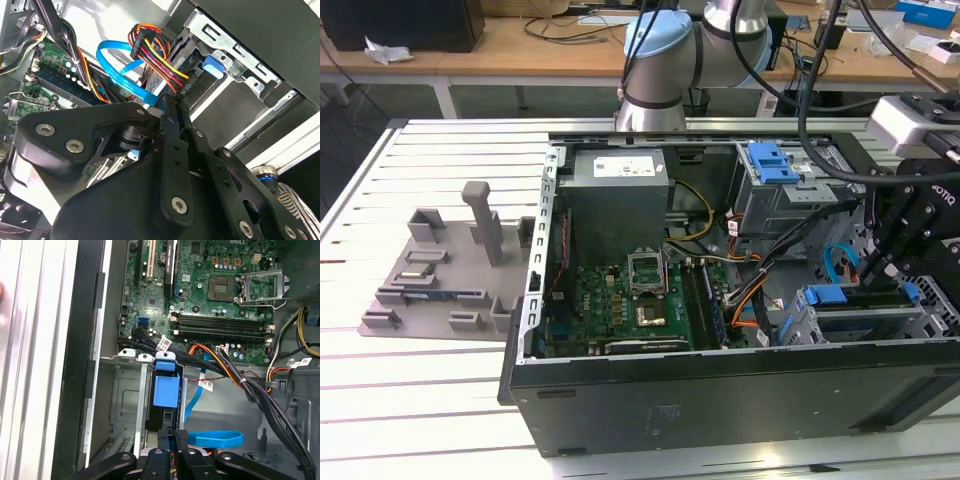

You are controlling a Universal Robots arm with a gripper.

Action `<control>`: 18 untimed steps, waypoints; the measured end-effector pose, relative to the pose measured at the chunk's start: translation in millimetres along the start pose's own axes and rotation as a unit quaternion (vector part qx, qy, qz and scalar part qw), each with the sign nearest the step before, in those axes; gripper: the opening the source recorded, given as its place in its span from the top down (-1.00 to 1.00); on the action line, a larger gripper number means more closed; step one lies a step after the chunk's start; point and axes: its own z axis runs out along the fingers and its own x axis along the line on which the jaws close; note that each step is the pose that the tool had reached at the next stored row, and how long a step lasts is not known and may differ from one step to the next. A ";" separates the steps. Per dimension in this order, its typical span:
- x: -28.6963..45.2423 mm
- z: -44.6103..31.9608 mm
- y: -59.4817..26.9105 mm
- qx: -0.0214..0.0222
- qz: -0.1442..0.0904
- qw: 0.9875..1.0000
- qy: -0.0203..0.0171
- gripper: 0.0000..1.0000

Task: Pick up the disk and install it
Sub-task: 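Insert the second disk wire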

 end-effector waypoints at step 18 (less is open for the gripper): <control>-0.1 6.6 -1.4 0.000 0.000 1.000 -0.001 0.53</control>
